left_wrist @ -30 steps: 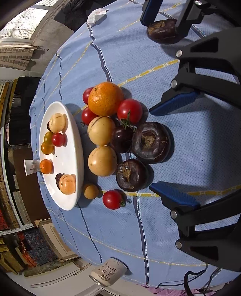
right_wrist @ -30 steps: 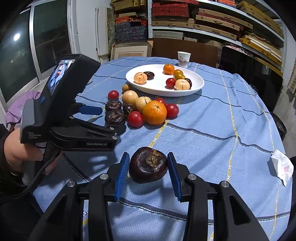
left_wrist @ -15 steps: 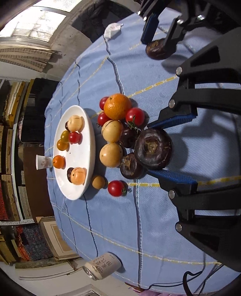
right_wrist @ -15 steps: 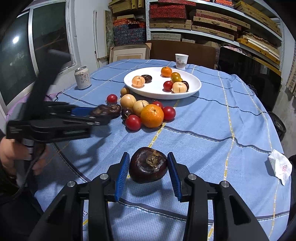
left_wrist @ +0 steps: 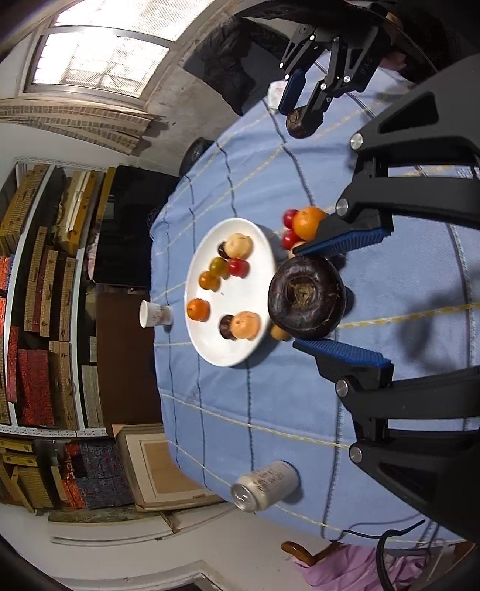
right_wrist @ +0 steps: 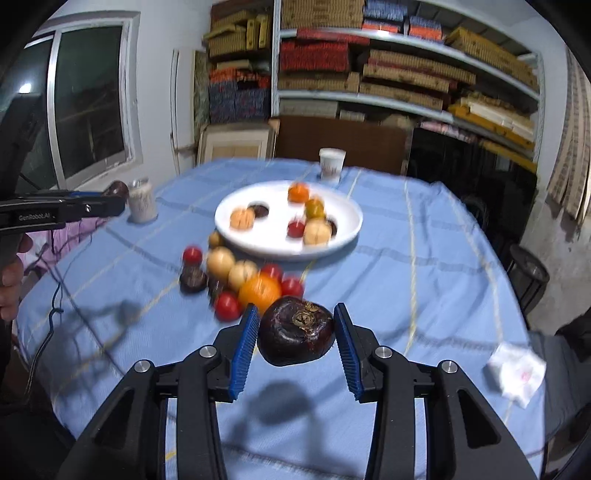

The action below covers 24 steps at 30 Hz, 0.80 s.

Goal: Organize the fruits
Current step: 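Carry both dark purple fruits over the white plate and open both tools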

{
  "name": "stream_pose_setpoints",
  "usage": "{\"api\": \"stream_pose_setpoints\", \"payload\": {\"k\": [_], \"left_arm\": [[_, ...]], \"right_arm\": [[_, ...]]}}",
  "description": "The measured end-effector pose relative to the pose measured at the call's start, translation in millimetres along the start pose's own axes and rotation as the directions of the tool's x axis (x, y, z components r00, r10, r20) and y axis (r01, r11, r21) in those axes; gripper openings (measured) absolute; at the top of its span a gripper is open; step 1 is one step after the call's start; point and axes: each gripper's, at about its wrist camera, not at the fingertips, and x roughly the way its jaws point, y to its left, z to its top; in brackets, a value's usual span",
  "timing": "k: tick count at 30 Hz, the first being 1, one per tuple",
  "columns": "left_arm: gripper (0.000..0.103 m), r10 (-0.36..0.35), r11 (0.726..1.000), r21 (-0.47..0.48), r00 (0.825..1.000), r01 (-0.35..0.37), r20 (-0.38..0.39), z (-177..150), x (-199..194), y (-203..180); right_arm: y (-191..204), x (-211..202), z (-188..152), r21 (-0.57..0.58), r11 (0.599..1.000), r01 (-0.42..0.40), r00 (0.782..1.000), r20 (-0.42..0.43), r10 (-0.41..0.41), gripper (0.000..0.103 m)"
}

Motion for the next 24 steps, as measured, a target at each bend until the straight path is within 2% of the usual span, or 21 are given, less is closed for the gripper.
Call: {"api": "stream_pose_setpoints", "payload": {"k": [1,7,11,12,13,14,16,19,22,24], "left_arm": [[0.043,-0.001,1.000,0.000,1.000,0.001,-0.001,8,2,0],[0.043,0.020,1.000,-0.010,1.000,-0.020,-0.001,64,50,-1],[0.043,0.038,0.998,-0.054,0.998,-0.041,-0.051,84,94,7],[0.043,0.029,0.998,-0.055,0.998,-0.032,-0.051,84,95,7],[0.043,0.016,0.999,-0.046,0.999,-0.019,-0.047,82,95,6],[0.043,0.011,0.999,-0.031,0.999,-0.012,-0.040,77,93,4],[0.043,0.002,1.000,-0.011,0.999,-0.002,-0.034,66,88,2],[0.043,-0.009,1.000,-0.003,0.999,0.009,-0.037,46,81,1],[0.043,-0.025,1.000,-0.008,0.999,0.025,-0.048,33,75,0],[0.043,-0.025,1.000,-0.003,0.999,0.025,-0.048,27,70,-2]], "right_arm": [[-1,1,9,-0.006,1.000,-0.006,1.000,0.012,0.006,0.033],[-8,34,66,-0.040,0.998,-0.048,0.998,0.046,0.050,0.030],[-13,68,82,-0.057,0.996,-0.073,0.997,-0.037,0.071,0.030],[-12,66,78,-0.067,0.995,-0.073,0.997,-0.039,0.071,0.031],[-8,63,71,-0.081,0.994,-0.068,0.997,-0.046,0.064,0.042],[-5,59,61,-0.093,0.993,-0.071,0.996,-0.053,0.067,0.047],[5,57,31,-0.135,0.987,-0.084,0.992,-0.104,0.071,0.047],[10,64,-12,-0.180,0.983,-0.014,0.987,-0.158,-0.015,0.047],[-5,78,-28,-0.119,0.992,0.029,0.977,-0.204,-0.053,0.047],[-12,85,-30,-0.107,0.993,0.046,0.976,-0.205,-0.068,0.047]]}}
